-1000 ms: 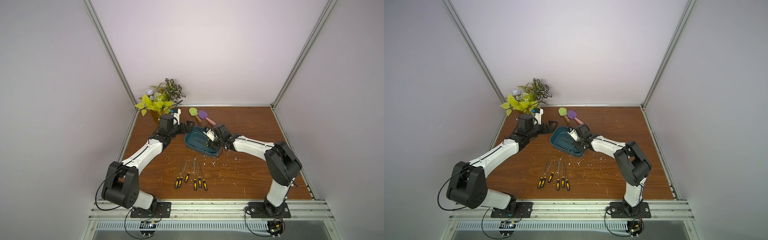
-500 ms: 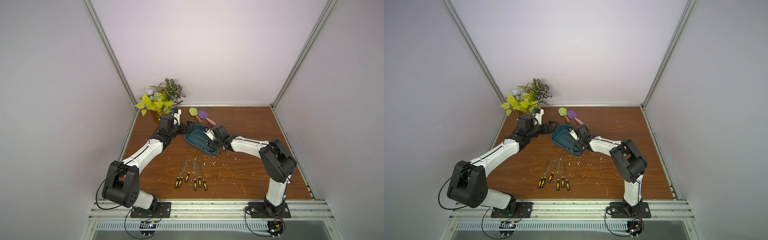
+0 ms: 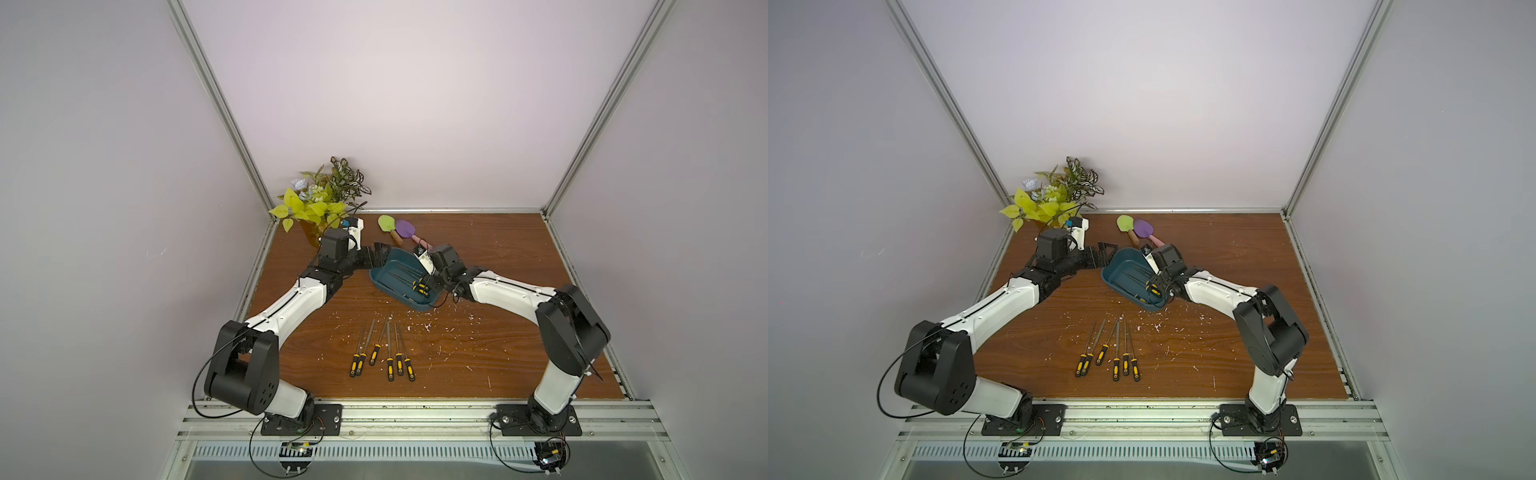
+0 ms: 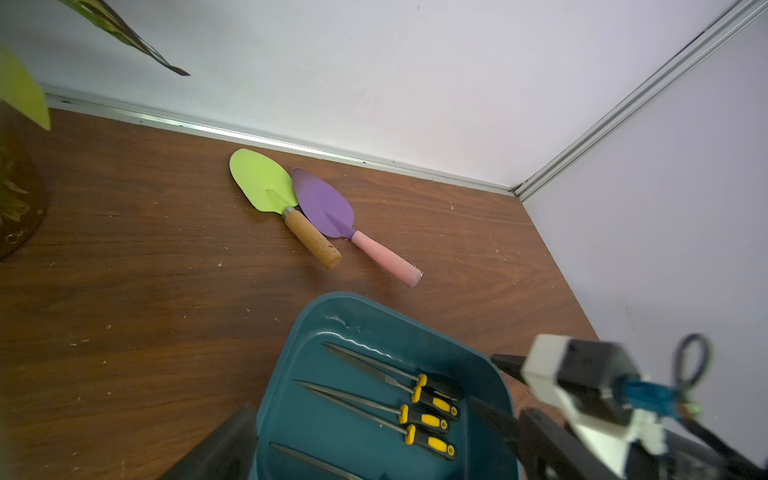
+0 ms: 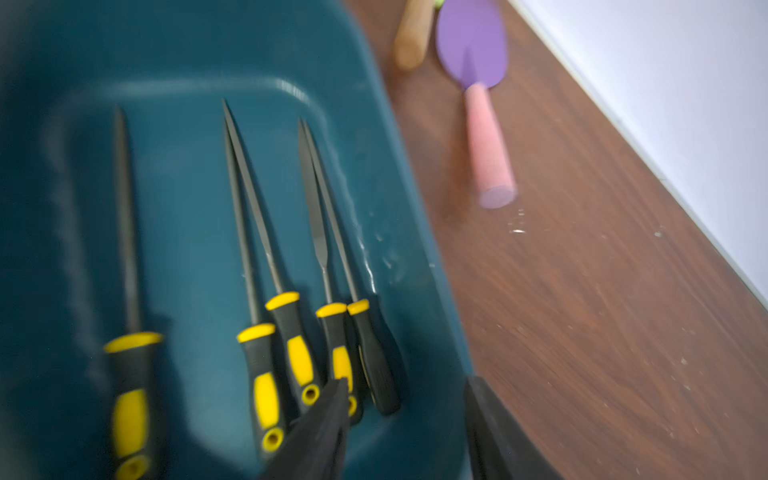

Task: Put the file tool into the storage box
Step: Place the file tool in the storage box, then pick up the file tool from the center of the board.

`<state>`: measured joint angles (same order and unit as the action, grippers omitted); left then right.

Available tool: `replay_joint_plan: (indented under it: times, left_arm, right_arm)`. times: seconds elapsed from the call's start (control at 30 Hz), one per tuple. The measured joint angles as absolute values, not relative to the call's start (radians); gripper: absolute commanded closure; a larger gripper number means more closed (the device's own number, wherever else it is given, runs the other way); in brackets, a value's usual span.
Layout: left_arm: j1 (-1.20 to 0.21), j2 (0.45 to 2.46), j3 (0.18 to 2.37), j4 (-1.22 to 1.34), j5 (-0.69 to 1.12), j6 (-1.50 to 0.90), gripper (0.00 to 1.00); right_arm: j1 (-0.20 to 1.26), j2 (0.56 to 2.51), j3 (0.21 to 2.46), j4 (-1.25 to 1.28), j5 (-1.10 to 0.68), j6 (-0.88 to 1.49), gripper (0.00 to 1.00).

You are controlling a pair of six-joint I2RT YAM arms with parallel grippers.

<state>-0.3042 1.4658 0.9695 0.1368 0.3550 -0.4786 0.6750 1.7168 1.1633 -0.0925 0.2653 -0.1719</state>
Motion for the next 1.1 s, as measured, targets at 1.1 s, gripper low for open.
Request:
replay_joint_plan:
  times: [1.1]
  left_arm:
    - [-0.498,0.966,0.652,-0.256,0.038,-0.455,0.01]
  right_arm:
    - [1.245,1.227,0.612,-0.064,0.212,0.722,0.49]
